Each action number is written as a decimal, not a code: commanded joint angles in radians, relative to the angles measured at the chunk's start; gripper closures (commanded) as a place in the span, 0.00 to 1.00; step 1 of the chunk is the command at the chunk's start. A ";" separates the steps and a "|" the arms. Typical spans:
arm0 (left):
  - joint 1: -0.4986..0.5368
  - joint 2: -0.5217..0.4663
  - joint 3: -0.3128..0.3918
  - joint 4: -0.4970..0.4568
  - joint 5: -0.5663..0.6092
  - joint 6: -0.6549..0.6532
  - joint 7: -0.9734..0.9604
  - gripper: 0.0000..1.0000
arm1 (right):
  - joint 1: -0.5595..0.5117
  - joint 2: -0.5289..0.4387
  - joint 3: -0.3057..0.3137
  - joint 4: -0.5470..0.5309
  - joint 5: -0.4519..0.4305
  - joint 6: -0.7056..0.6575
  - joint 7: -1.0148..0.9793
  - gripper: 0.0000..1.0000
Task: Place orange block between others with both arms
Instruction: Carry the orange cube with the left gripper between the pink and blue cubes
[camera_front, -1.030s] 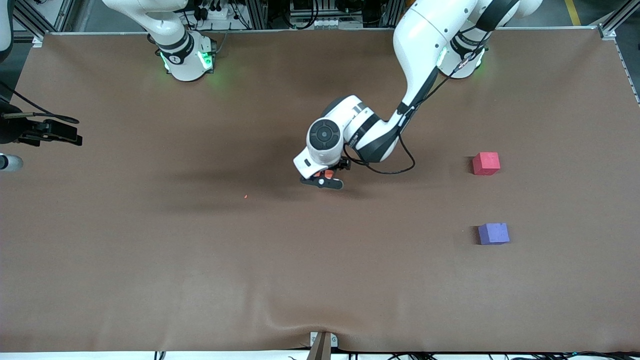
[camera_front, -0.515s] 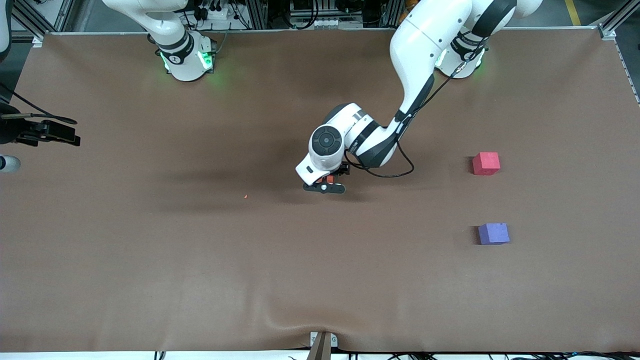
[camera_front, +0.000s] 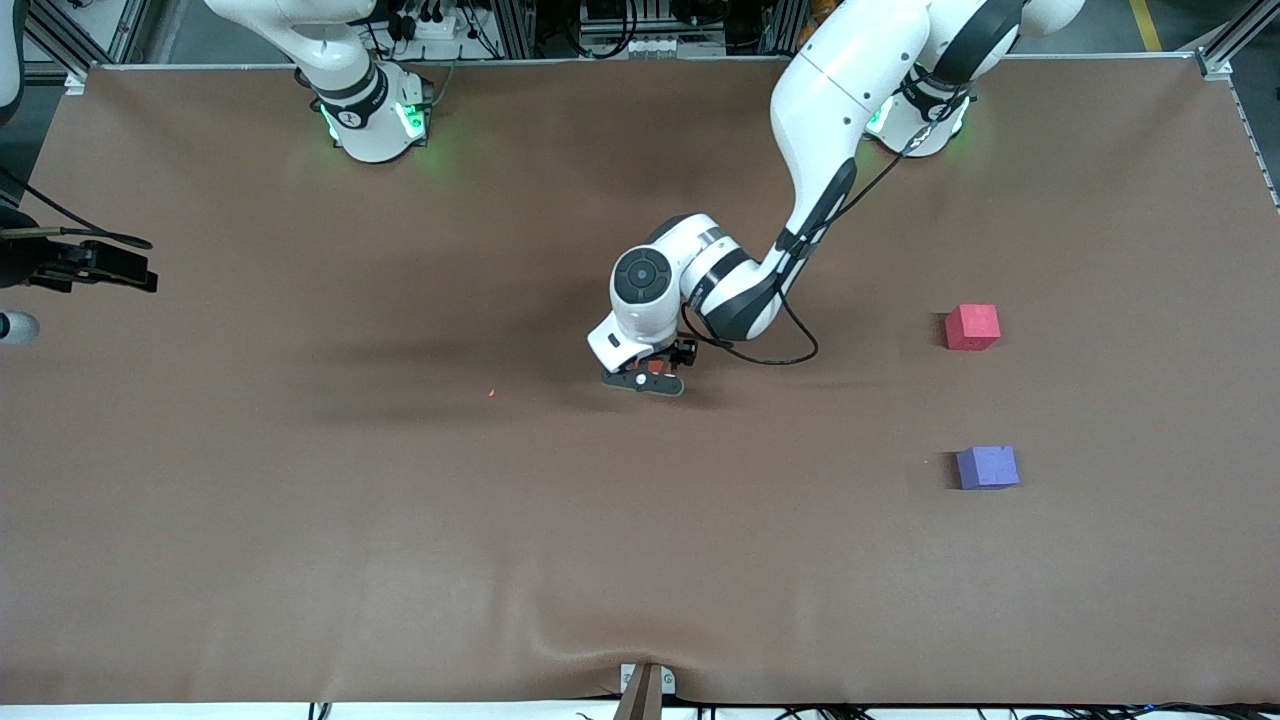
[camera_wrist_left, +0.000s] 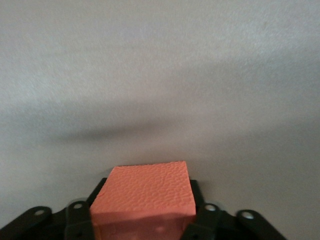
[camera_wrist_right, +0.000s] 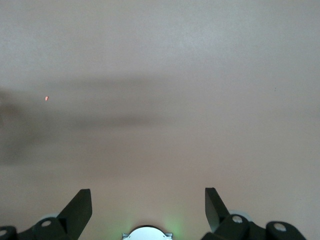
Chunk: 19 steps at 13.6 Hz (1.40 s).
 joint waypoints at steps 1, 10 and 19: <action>0.003 -0.019 0.004 0.004 0.016 -0.038 0.002 1.00 | -0.005 -0.004 0.006 -0.002 -0.020 0.003 0.002 0.00; 0.311 -0.182 0.006 -0.014 -0.028 -0.301 -0.302 1.00 | -0.005 -0.004 0.006 -0.002 -0.023 0.000 0.002 0.00; 0.675 -0.430 0.003 -0.351 -0.061 -0.252 -0.355 1.00 | -0.003 -0.004 0.006 -0.002 -0.023 0.000 0.002 0.00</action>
